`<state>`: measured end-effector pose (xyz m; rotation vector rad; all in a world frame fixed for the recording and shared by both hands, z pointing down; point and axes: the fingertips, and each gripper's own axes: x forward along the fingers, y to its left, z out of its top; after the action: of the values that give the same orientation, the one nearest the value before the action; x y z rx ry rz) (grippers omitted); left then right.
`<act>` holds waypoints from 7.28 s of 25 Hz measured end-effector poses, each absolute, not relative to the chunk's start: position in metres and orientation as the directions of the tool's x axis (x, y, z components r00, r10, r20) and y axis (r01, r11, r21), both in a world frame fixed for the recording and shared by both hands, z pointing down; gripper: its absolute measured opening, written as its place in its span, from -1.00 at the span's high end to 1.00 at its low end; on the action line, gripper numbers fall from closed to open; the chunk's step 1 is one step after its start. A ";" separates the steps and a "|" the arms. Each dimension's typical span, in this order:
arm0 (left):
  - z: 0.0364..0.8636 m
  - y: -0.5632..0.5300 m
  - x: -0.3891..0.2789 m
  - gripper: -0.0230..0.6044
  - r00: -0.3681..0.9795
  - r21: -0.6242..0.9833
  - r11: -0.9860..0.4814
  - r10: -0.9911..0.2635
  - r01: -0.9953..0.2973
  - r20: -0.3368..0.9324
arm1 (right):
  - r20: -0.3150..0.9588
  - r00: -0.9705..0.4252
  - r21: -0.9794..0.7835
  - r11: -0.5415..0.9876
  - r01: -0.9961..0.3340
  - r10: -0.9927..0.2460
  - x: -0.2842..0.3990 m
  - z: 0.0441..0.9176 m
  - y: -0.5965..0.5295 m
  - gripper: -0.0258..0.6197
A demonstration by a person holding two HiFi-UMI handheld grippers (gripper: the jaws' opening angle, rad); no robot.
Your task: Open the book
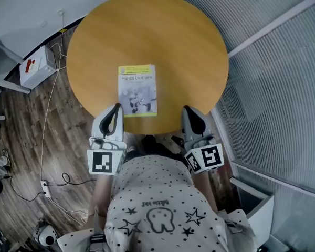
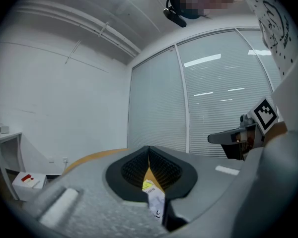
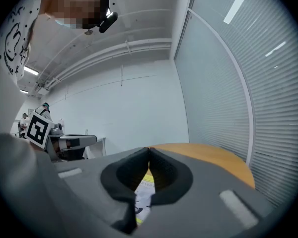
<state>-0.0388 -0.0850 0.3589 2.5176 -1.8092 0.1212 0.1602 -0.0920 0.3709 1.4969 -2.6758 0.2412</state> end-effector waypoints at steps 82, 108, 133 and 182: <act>0.600 -0.117 0.060 0.39 0.405 -0.236 -0.747 -0.565 -0.622 0.719 | 0.201 -0.437 -0.186 0.404 -0.896 -0.877 0.253 0.403 -0.105 0.91; 0.555 -0.133 -0.004 0.86 0.430 0.118 -0.437 -0.737 -0.892 0.521 | 0.234 -0.466 -0.175 0.434 -0.884 -0.853 0.189 0.390 -0.112 0.91; 0.566 -0.126 -0.154 0.86 0.013 0.048 0.015 -0.843 -0.999 0.538 | 0.266 -0.525 -0.179 0.494 -0.851 -0.809 0.115 0.393 -0.140 0.91; 0.674 -0.070 -0.206 0.79 -0.066 0.062 0.156 -0.697 -0.986 0.714 | 0.295 -0.581 -0.186 0.551 -0.814 -0.759 0.070 0.407 -0.140 0.91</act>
<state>-0.2056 -0.0703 0.6744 1.6011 -1.8264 0.6070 0.0700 -0.1405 0.4066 1.3345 -2.6043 0.4535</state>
